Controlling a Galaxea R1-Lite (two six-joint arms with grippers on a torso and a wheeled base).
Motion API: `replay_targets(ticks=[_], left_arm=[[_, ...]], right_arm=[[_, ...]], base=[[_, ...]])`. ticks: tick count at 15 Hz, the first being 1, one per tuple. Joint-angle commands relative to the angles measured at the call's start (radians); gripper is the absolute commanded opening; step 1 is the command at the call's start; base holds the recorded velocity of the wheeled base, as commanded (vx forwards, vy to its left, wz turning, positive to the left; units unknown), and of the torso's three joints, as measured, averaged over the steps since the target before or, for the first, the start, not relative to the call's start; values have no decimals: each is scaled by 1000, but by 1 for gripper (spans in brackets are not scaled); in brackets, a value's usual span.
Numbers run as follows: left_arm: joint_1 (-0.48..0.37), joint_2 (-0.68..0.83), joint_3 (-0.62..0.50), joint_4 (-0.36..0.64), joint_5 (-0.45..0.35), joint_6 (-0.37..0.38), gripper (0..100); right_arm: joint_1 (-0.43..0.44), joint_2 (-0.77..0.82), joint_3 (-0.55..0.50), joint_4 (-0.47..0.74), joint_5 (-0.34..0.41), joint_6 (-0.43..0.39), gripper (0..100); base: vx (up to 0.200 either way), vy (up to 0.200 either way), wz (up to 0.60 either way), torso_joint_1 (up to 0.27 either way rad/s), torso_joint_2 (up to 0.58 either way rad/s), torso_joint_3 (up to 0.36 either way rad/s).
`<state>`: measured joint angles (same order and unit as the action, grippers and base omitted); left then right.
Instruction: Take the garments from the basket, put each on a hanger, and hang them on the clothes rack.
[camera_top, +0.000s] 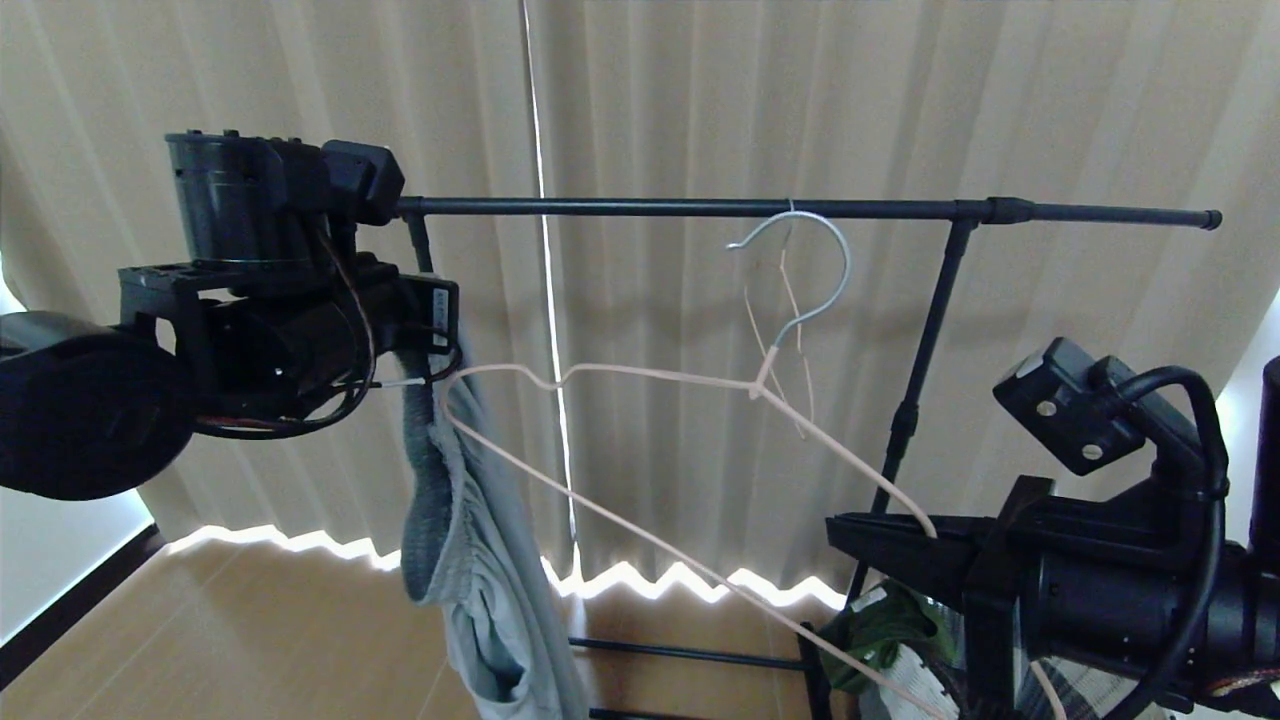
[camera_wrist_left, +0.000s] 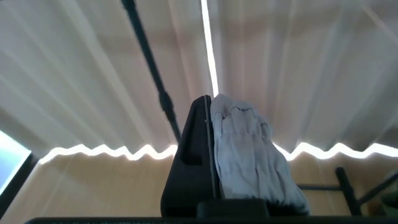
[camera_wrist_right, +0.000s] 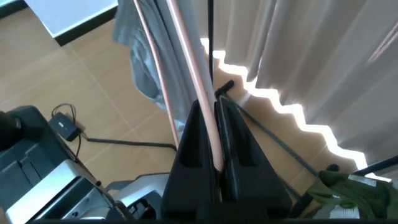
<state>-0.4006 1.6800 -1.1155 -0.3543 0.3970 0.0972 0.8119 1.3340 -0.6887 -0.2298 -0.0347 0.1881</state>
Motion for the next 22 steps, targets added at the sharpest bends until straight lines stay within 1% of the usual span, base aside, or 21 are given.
replay_targets(ticks=[1,2,3,5,8,9,10,12,14,15,16,18,20,22], left_arm=[[0,15,-4,0,19,-1,0],[3,21,-7,0,37,-1,0],[6,30,-9,1,74,4,0],[6,30,-4,1,77,4,0],[2,27,-1,1,77,2,0],[2,26,3,1,79,2,0],[2,23,3,3,79,2,0],[3,-8,17,11,80,6,0],[3,-19,29,12,83,7,0],[3,-19,31,12,95,9,0],[6,-16,31,12,134,9,0],[6,-14,46,12,175,22,0],[11,-17,74,9,180,61,0],[13,-19,95,9,180,85,0]], right_arm=[[9,8,1,-2,-1,-1,0],[12,7,1,-2,1,-1,0],[32,5,1,-2,2,-1,0],[46,10,0,-3,4,-2,0],[49,65,-22,-5,-1,-1,0],[47,99,-48,-5,-10,1,0],[44,111,-60,-5,-21,1,0],[26,160,-120,-5,-63,17,0],[26,201,-180,-3,-96,79,0],[26,217,-195,-3,-116,97,0],[26,249,-224,-3,-168,120,0],[26,277,-244,6,-215,122,0],[27,266,-239,13,-215,122,0],[27,251,-242,81,-218,122,0]], base=[[0,0,0,0,0,0],[0,0,0,0,0,0],[0,0,0,0,0,0],[0,0,0,0,0,0],[0,0,0,0,0,0],[0,0,0,0,0,0],[0,0,0,0,0,0],[0,0,0,0,0,0],[0,0,0,0,0,0],[0,0,0,0,0,0],[0,0,0,0,0,0],[0,0,0,0,0,0],[0,0,0,0,0,0],[0,0,0,0,0,0]])
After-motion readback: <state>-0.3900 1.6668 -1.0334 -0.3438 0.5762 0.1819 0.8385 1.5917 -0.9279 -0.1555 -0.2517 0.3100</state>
